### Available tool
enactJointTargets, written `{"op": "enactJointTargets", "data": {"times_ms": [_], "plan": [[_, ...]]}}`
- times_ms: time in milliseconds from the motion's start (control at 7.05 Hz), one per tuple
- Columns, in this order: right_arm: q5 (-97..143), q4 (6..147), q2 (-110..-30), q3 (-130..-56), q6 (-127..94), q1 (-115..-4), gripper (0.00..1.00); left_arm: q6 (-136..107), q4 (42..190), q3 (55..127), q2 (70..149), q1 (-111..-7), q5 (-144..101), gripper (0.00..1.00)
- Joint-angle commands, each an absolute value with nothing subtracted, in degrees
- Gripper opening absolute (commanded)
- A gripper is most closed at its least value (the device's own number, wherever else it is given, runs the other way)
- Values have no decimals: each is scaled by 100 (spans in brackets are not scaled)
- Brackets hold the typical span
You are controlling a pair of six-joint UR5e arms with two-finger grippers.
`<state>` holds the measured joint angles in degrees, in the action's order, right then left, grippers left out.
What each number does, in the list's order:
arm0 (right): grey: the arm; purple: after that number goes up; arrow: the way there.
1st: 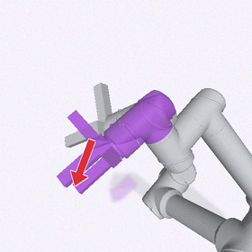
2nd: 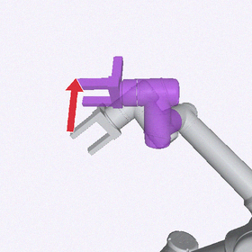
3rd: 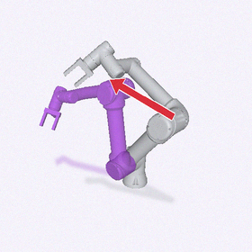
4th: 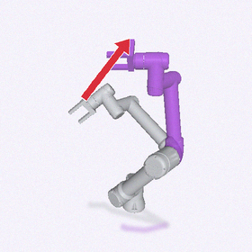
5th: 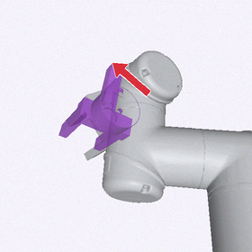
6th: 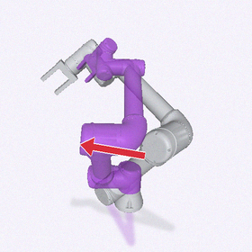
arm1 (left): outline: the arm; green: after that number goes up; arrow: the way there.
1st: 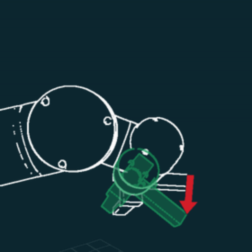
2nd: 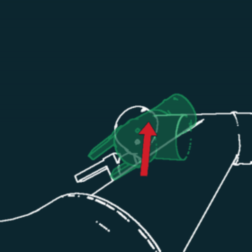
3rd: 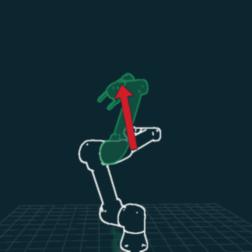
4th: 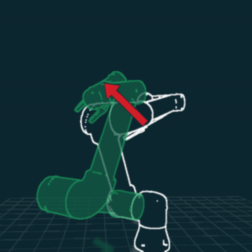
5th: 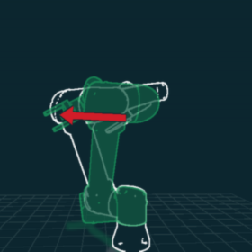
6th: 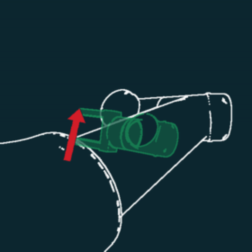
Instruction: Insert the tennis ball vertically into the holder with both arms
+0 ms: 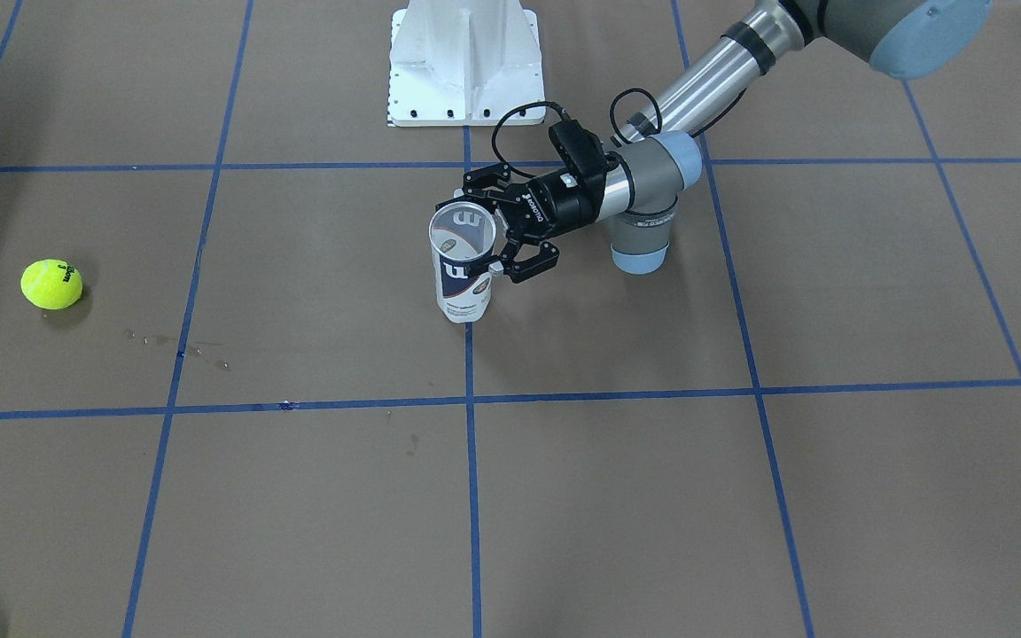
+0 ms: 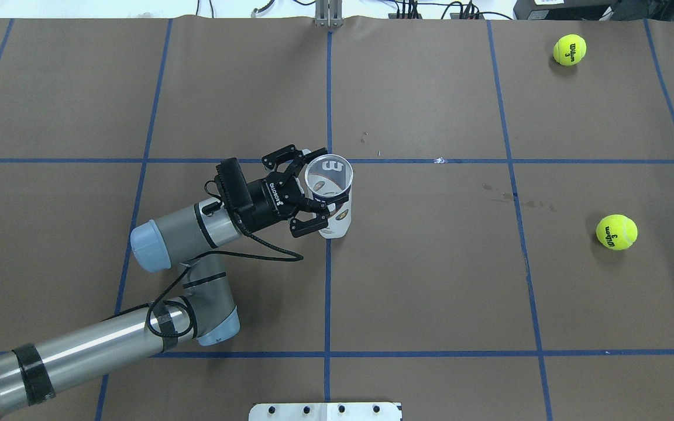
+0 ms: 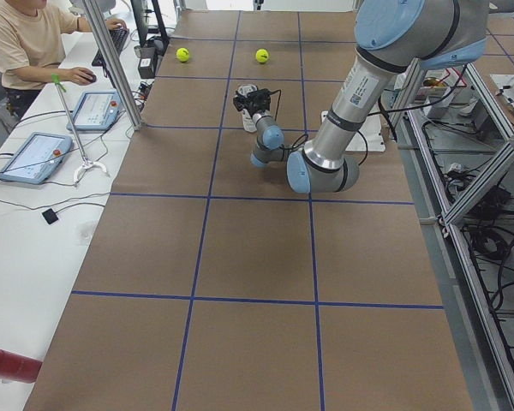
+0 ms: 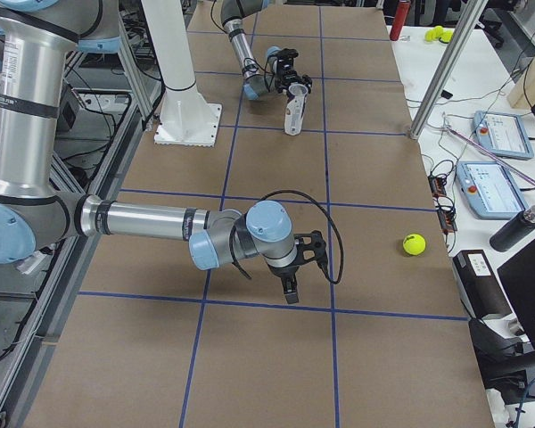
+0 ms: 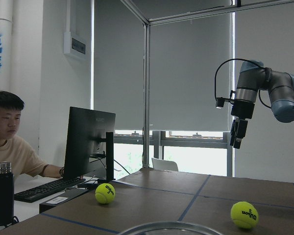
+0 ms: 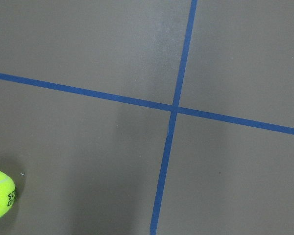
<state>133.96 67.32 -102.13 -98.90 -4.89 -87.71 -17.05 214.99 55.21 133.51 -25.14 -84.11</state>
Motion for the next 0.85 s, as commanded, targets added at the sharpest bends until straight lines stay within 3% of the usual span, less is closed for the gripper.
{"op": "enactJointTargets", "data": {"times_ms": [0,142,709], "plan": [[13421,6732,-10213,-9888,-501,-8771,100,-1705,21489,5520,13351,-2505,-8411,89],[13456,6732,-10213,-9896,-501,-8771,100,-1696,21489,5520,13351,-2505,-8411,83],[13754,6750,-10204,-10361,-1887,-8649,100,-1705,21489,5528,13351,-2505,-8411,82]]}}
